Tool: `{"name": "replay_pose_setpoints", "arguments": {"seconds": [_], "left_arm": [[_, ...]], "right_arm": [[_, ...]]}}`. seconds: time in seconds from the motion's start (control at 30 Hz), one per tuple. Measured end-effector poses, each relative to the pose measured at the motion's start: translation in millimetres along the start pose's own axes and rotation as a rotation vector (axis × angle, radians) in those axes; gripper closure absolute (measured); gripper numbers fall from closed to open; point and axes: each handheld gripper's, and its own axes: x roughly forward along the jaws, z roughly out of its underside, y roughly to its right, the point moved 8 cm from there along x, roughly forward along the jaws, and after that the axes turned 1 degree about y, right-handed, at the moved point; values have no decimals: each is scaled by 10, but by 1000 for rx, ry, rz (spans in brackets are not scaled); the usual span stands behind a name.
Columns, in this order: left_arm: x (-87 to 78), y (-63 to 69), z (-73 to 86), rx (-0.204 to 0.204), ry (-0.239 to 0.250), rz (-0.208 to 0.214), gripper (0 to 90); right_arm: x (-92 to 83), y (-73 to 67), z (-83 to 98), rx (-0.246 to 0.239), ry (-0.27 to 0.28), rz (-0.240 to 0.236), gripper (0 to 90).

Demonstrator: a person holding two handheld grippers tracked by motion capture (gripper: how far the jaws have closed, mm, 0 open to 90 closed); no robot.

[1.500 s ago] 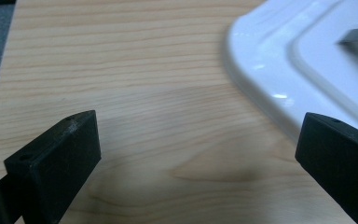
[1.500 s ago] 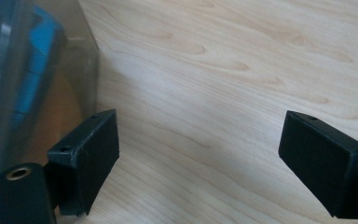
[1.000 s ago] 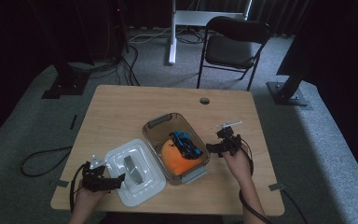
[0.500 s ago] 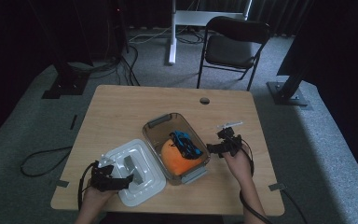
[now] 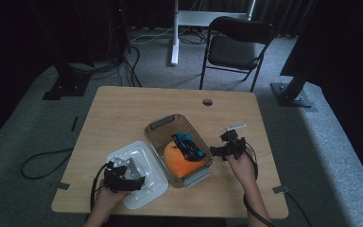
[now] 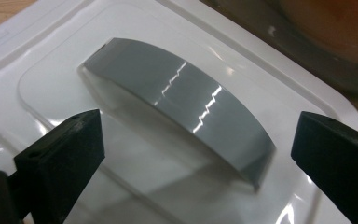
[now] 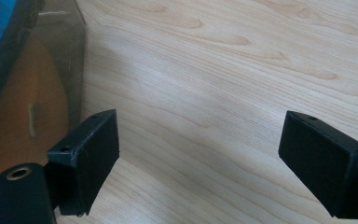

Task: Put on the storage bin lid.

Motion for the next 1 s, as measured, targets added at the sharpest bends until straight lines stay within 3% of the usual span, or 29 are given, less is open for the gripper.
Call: {"name": "replay_pose_setpoints", "arguments": {"seconds": [0.17,0.37,0.47,0.63,1.0], "left_arm": [[97,-13,-20,14,-23,-30,60],[100,-11,-48,24,14,-48,161],[69,-34,-60,5,42,-37,315],[31,-118,-71,-36,79,-32,484],[-159,-288,-158,-78,175,-24,658]], "right_arm": [[-2,-6,-2,-1,0,0,118],[-2,-7,-7,-1,0,4,118],[-3,-8,-6,-1,-1,3,118],[3,-6,6,0,1,1,118],[43,-23,56,28,9,-28,125]]}}
